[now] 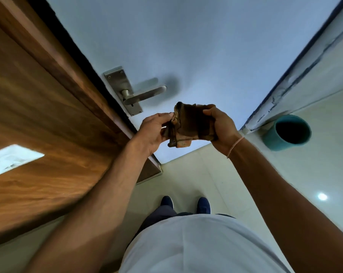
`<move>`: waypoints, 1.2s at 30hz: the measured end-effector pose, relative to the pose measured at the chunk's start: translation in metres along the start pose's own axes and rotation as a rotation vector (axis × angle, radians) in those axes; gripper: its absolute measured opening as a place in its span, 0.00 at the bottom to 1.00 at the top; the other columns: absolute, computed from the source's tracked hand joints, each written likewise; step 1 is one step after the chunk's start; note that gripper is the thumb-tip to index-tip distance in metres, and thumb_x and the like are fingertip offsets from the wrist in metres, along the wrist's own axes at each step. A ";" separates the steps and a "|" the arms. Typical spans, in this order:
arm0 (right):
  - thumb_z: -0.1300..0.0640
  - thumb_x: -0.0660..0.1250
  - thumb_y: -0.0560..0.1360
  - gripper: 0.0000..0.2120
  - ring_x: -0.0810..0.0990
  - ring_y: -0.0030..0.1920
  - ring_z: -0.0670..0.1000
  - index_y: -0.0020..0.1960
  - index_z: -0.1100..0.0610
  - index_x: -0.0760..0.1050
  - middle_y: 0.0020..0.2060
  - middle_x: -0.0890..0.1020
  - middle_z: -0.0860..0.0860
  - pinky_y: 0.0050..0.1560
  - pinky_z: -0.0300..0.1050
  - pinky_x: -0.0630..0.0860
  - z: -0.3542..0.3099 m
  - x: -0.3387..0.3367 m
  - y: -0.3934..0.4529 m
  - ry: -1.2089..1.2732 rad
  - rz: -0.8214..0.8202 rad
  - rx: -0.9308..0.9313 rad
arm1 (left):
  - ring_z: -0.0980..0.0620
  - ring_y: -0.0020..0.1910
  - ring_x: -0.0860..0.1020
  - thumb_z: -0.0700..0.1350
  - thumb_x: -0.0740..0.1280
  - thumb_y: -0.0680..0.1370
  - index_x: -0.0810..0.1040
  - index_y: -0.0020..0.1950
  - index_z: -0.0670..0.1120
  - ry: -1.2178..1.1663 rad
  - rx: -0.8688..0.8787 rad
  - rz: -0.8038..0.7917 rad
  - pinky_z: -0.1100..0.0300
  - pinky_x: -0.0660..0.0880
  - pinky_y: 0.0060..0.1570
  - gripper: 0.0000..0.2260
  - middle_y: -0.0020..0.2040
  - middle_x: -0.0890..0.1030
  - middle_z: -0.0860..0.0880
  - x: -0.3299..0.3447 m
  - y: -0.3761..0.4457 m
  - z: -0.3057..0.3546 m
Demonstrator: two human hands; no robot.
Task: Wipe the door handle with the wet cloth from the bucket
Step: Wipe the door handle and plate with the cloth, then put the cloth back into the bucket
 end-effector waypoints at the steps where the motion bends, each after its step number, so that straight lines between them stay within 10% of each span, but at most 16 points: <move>1: 0.59 0.58 0.83 0.17 0.84 0.57 0.62 0.65 0.62 0.80 0.61 0.85 0.60 0.55 0.59 0.81 -0.008 -0.004 -0.008 0.017 -0.003 -0.014 | 0.46 0.50 0.86 0.41 0.71 0.84 0.84 0.50 0.45 -0.015 -0.012 -0.028 0.51 0.86 0.52 0.05 0.48 0.87 0.45 0.003 0.004 0.000; 10: 0.62 0.52 0.80 0.22 0.84 0.61 0.63 0.65 0.63 0.81 0.61 0.85 0.61 0.60 0.67 0.82 -0.058 -0.059 -0.090 0.121 0.159 -0.176 | 0.39 0.71 0.81 0.45 0.67 0.86 0.80 0.73 0.39 -0.039 -0.076 -0.396 0.48 0.81 0.66 0.18 0.72 0.82 0.39 0.069 0.031 -0.005; 15: 0.62 0.57 0.81 0.18 0.85 0.58 0.62 0.63 0.62 0.82 0.59 0.86 0.61 0.61 0.69 0.81 -0.068 -0.115 -0.131 0.160 0.354 -0.240 | 0.43 0.52 0.87 0.44 0.66 0.86 0.87 0.60 0.44 0.076 -0.075 -0.477 0.50 0.81 0.51 0.11 0.59 0.87 0.42 0.123 0.032 -0.017; 21: 0.57 0.66 0.78 0.23 0.85 0.55 0.61 0.71 0.62 0.76 0.56 0.85 0.63 0.56 0.56 0.83 -0.070 -0.203 -0.171 0.053 0.604 -0.189 | 0.40 0.64 0.86 0.55 0.72 0.82 0.81 0.70 0.39 0.223 -0.249 -0.581 0.45 0.83 0.64 0.24 0.65 0.86 0.40 0.212 0.011 -0.075; 24: 0.56 0.65 0.80 0.16 0.84 0.59 0.62 0.66 0.59 0.79 0.58 0.86 0.62 0.60 0.57 0.83 -0.076 -0.250 -0.181 -0.095 0.683 -0.135 | 0.40 0.58 0.87 0.40 0.76 0.80 0.80 0.70 0.34 0.291 -0.215 -0.551 0.53 0.84 0.54 0.21 0.55 0.88 0.41 0.246 0.010 -0.097; 30: 0.56 0.64 0.83 0.06 0.84 0.44 0.56 0.50 0.52 0.80 0.46 0.84 0.56 0.35 0.45 0.82 -0.075 -0.325 -0.179 -0.269 0.750 -0.062 | 0.42 0.49 0.87 0.35 0.73 0.80 0.83 0.65 0.39 0.441 -0.105 -0.474 0.52 0.85 0.45 0.13 0.53 0.88 0.42 0.322 0.009 -0.109; 36: 0.51 0.62 0.86 0.14 0.86 0.53 0.65 0.63 0.58 0.80 0.57 0.85 0.63 0.51 0.61 0.85 -0.061 -0.355 -0.143 -0.199 0.693 -0.047 | 0.43 0.54 0.88 0.40 0.73 0.82 0.86 0.54 0.47 0.662 0.112 -0.518 0.46 0.87 0.55 0.04 0.53 0.89 0.45 0.414 -0.010 -0.126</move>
Point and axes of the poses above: each hand's wrist, its own y-axis towards the middle knuckle, its own x-axis out of the palm, z = x × y, the point moved 10 cm from there along y, towards the middle knuckle
